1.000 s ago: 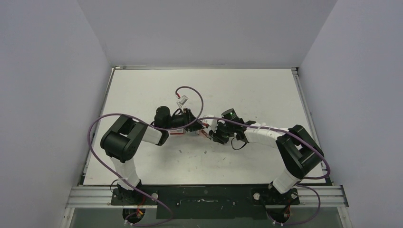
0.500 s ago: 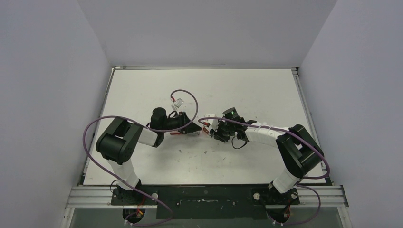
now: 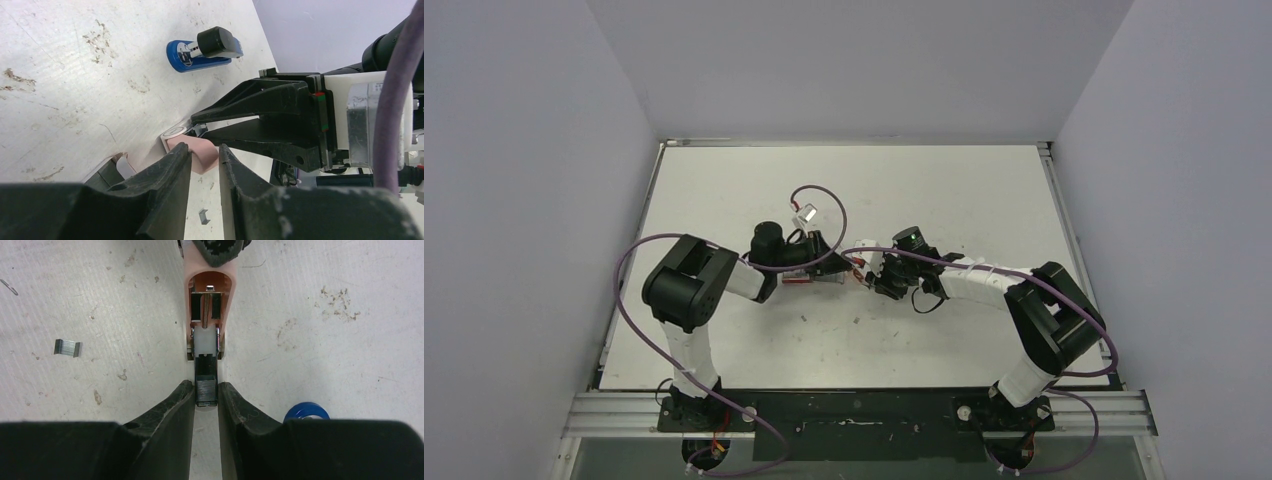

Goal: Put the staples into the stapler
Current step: Close the stapler at the center of the board.

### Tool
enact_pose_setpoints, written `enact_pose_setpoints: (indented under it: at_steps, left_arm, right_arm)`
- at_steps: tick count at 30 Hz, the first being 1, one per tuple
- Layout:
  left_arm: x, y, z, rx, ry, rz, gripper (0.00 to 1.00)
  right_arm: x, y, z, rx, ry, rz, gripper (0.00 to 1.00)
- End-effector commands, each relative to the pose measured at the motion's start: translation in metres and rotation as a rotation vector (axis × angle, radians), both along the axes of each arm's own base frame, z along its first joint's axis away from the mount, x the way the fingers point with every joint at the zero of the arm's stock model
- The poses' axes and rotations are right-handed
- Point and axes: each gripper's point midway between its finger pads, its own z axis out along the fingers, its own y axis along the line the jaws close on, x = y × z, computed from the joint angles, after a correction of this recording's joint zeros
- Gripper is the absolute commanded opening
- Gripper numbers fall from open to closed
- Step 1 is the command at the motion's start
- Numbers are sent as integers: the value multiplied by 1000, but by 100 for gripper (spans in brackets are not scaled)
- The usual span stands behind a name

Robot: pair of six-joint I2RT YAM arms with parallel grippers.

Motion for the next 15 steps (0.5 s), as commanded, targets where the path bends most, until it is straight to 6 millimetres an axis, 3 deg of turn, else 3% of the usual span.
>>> enact_pose_setpoints:
  at_steps: [1,15]
  left_arm:
    - [1,-13,19,-52,-54,-39,23]
    - [-16,-39,8,-46,-41,-119,16]
  right_arm:
    - [14,-13,-11,-63,-20,-40,22]
    - [16,-13,-10,-60,-23,-44,24]
